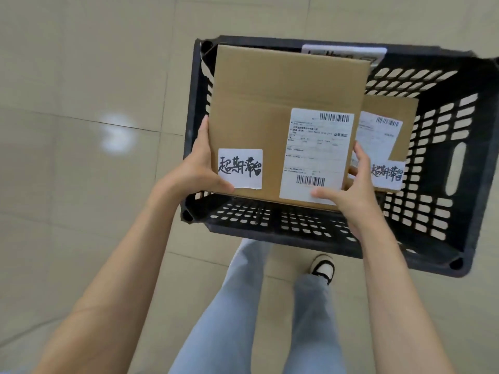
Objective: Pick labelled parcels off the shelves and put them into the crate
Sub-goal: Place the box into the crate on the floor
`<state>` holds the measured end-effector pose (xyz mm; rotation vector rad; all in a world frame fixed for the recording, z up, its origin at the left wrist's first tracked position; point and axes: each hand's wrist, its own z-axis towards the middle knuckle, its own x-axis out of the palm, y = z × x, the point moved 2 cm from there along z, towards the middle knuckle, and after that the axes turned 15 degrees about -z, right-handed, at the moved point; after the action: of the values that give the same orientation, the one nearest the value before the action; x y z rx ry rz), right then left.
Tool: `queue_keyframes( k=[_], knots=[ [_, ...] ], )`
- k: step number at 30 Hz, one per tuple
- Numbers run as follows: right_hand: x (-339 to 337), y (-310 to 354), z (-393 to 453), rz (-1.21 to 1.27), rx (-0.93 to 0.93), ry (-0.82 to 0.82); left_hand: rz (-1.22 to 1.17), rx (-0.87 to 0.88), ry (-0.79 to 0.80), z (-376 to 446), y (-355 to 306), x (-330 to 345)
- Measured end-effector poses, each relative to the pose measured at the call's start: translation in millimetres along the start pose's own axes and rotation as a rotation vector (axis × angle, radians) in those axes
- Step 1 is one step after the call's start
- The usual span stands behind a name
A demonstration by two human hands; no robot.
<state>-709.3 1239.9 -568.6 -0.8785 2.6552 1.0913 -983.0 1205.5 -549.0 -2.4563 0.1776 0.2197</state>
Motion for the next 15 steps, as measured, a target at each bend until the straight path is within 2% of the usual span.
queue_keyframes(
  k=[5,11,15],
  knots=[
    [14.8,0.9,16.8,-0.012,0.004,-0.029,0.083,-0.06,-0.089,21.6,3.2,-1.2],
    [19.5,6.2,11.2,-0.033,0.019,-0.025,0.382,0.002,-0.225,13.4,-2.8,12.3],
    [20.7,18.6,3.4,-0.112,0.025,-0.063,0.391,0.018,-0.212,-0.3,-10.6,14.3]
  ],
)
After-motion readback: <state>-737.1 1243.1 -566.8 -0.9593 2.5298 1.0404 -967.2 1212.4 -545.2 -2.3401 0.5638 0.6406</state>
